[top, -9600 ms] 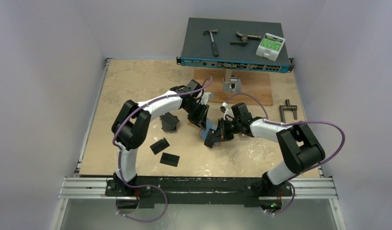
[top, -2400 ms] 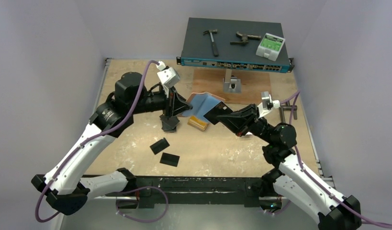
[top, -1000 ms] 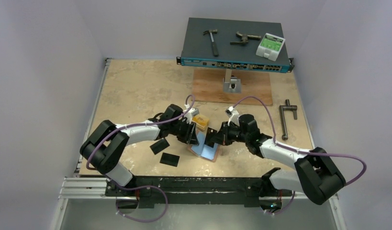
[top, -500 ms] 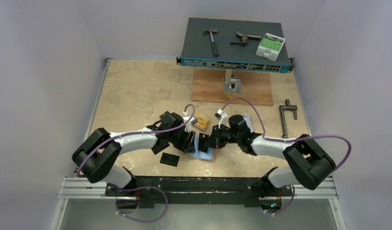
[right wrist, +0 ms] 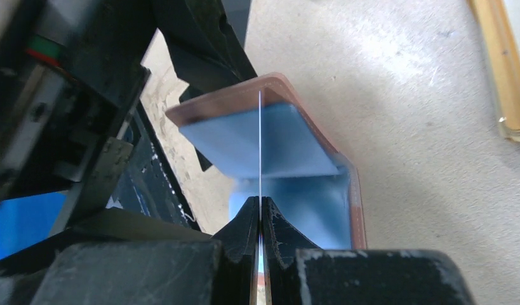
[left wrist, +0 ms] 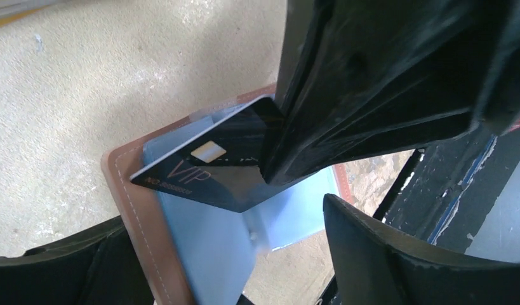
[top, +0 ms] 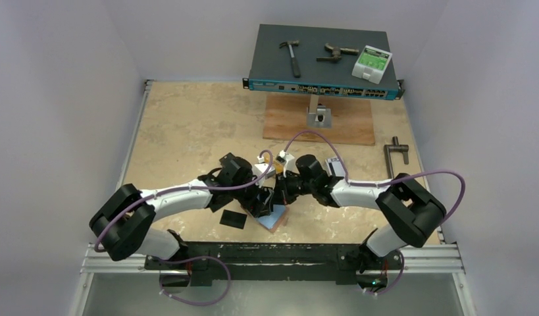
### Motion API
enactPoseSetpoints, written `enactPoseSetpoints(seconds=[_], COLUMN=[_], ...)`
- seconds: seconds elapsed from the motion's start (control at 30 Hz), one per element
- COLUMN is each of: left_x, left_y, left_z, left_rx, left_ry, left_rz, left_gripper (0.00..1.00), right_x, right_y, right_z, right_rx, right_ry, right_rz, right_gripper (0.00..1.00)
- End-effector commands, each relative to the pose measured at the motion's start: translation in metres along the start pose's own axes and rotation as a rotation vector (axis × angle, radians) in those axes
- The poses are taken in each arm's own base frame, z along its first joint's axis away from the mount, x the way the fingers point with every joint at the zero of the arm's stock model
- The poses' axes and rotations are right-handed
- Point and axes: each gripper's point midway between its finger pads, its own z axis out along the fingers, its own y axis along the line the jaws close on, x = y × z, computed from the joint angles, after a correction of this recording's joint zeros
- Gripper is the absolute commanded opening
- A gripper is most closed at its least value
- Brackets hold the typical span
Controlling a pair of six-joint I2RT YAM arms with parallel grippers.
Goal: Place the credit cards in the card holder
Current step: Pick up the card holder from the center of the board.
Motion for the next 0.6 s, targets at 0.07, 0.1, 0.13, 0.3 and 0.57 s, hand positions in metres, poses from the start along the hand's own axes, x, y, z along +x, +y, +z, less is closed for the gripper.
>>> enactPoseSetpoints(seconds=[0.07,0.1,0.13,0.3,0.57], left_x=[-0.028,-0.031,-0.034,-0.059,-0.077], left_y=[-0.005,-0.003,-0.001,0.006,-0.009], left_z=[-0.02,-0.024,-0.027,-0.052,-0.098], left_rx=[-0.004,-0.015,-0.036,-0.096,0.045], left_ry=[-0.061,-0.063,-0.062,-0.072,-0.069], left_rz=[0.173,0.193,0.191,0.16,0.682], left_gripper=[0.92,0.93,0.94,1.0,1.0], right_x=[0.017,0.022,0.026,0.041,0.033], right_y=[-0.01,-0.012,-0.014,-0.024,-0.03], right_z=[0.006,0.006,0.006,0.006,-0.006], right_rx=[0.067,0.073,0.082,0.132,0.215], right_ry=[0.065,0.072,0.079,0.116,0.114], right_rz=[-0.021,-0.013,-0.008,0.0,-0.042], right_gripper=[0.0,0.0,0.0,0.0,0.0])
